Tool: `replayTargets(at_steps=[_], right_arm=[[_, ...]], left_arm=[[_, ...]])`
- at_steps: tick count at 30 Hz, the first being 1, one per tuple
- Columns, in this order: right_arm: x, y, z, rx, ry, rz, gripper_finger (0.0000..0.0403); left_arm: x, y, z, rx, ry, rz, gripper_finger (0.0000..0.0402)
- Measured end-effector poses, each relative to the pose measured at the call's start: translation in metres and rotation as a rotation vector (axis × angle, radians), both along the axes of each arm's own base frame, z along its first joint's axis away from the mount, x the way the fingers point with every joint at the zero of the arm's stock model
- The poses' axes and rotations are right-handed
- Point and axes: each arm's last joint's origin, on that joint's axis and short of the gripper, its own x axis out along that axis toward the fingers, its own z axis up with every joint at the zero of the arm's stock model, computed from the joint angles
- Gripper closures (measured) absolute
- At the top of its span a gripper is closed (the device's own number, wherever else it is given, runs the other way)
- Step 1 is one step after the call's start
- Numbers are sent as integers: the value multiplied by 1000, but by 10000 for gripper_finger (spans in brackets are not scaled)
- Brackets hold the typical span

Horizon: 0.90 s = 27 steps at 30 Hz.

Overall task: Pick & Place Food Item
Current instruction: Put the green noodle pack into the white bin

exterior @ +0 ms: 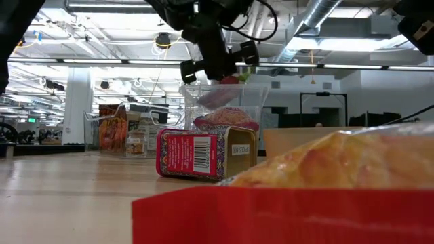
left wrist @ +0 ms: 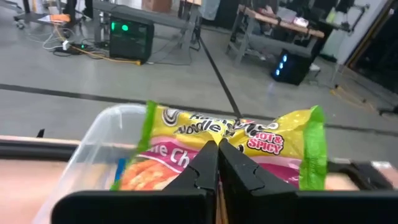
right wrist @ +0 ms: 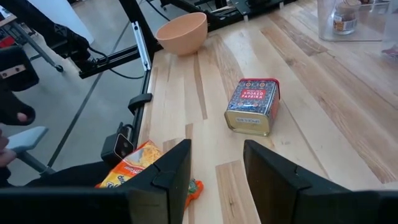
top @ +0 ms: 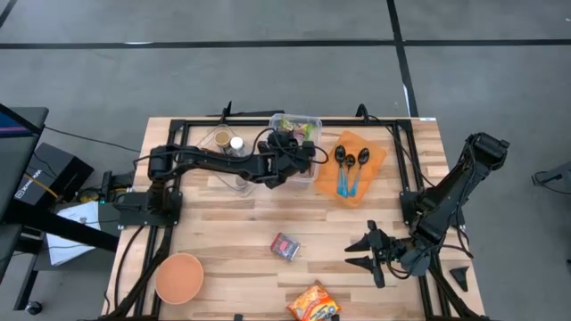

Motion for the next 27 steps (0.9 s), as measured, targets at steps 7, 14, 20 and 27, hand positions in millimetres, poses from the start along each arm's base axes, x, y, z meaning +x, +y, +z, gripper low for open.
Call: replayTargets(at_steps=[7,14,20,27], right_arm=[[0,0,0,-8,-1,3,259],[0,0,0,-10,-1,4,259],[0,0,0,-8,-2,4,259],[0,0,0,-7,-3,4,259]], left_arm=[[-1,12,0,-13,-7,8,401],[-1,12,0,-20,-6,-2,401],[-1,17,-1,-37,-8,-17,397],[-3,29,-1,-61,-13,-25,343]])
